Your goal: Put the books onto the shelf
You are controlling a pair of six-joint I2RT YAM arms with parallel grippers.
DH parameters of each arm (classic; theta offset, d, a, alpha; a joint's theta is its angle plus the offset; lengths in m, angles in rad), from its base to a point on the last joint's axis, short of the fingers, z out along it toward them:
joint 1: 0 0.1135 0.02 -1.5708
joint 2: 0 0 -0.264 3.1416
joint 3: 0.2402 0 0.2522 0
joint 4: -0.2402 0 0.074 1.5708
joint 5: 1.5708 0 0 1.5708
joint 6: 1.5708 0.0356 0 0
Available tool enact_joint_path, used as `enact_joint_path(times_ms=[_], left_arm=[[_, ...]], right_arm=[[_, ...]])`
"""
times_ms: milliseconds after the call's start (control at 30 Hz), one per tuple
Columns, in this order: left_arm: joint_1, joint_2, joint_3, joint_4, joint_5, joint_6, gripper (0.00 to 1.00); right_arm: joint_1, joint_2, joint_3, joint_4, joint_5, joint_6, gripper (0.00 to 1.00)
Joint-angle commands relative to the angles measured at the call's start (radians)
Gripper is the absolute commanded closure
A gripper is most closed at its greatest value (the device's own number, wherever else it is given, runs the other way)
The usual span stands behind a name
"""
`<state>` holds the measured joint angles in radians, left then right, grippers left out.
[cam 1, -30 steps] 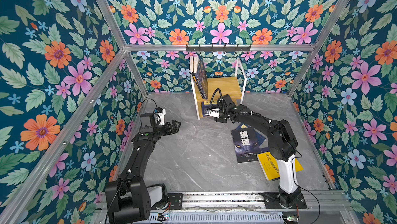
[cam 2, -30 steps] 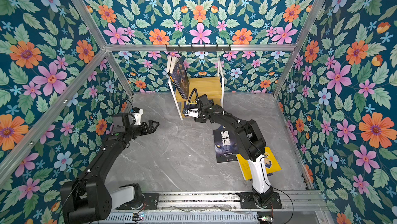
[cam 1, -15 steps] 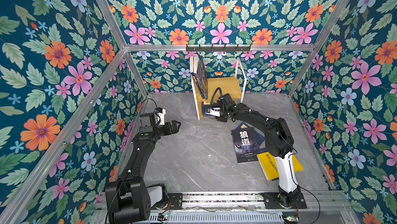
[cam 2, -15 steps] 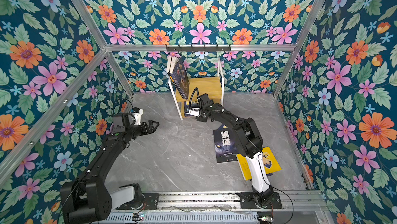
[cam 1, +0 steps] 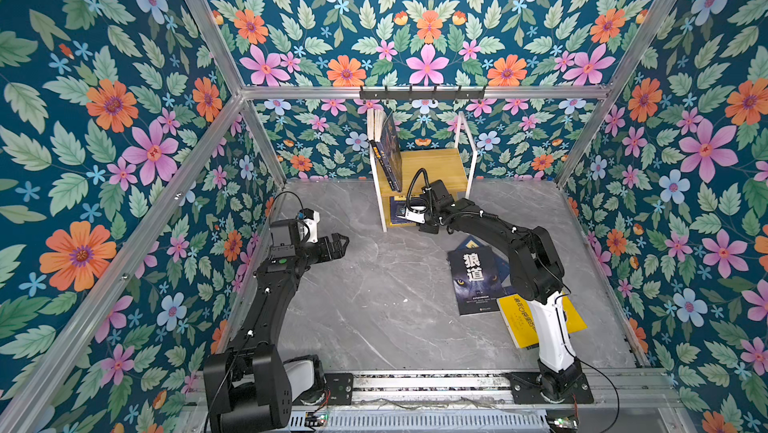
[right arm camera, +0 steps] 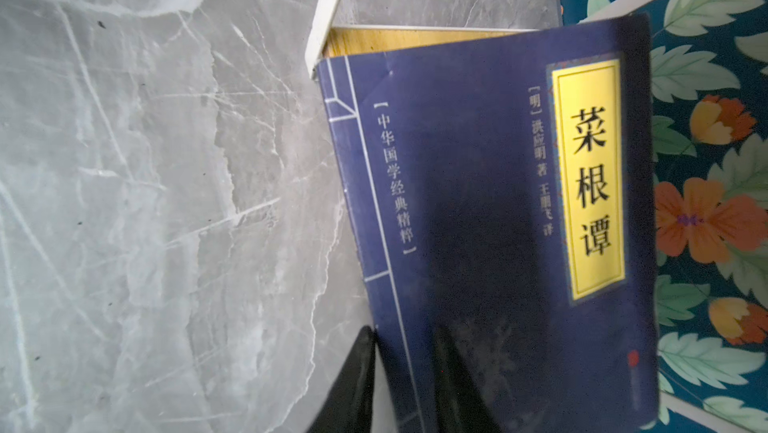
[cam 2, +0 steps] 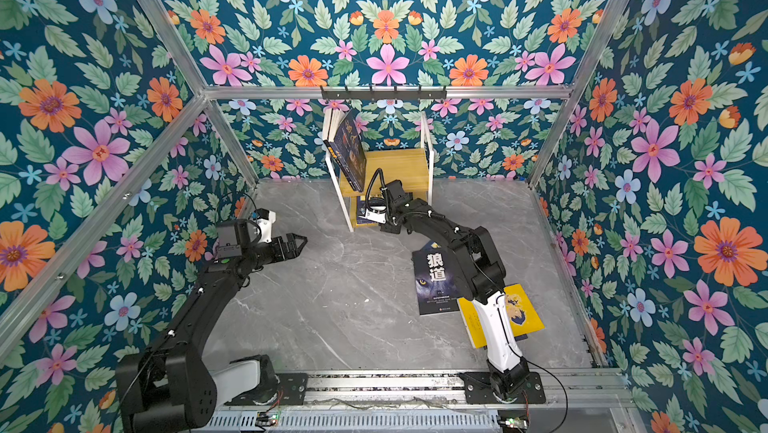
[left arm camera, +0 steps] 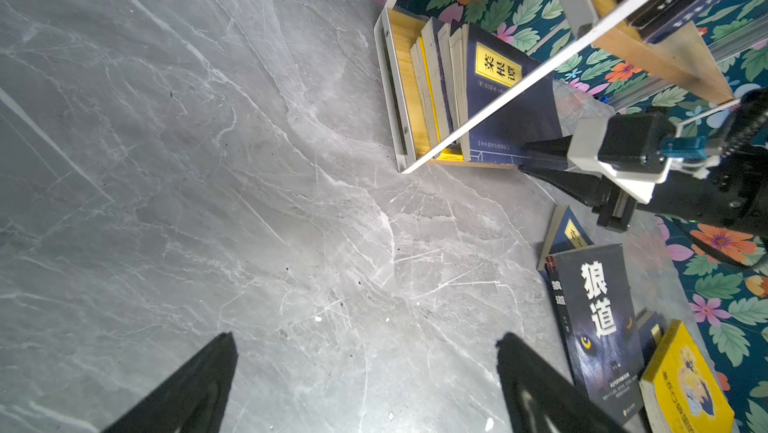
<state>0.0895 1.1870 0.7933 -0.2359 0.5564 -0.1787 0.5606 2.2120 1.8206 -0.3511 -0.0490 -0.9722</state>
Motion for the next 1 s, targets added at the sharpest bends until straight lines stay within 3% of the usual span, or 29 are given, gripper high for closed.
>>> enact_joint_path(times_ms=[0, 967], left_arm=[[0.001, 0.003, 0.009, 0.012, 0.001, -0.001, 0.0], [0.001, 0.0, 0.003, 0.017, 0.007, -0.004, 0.0]], right_arm=[[-0.003, 0.007, 0.015, 0.02, 0.021, 0.0, 0.77], [-0.015, 0.03, 0.072, 0.029, 0.013, 0.001, 0.81]])
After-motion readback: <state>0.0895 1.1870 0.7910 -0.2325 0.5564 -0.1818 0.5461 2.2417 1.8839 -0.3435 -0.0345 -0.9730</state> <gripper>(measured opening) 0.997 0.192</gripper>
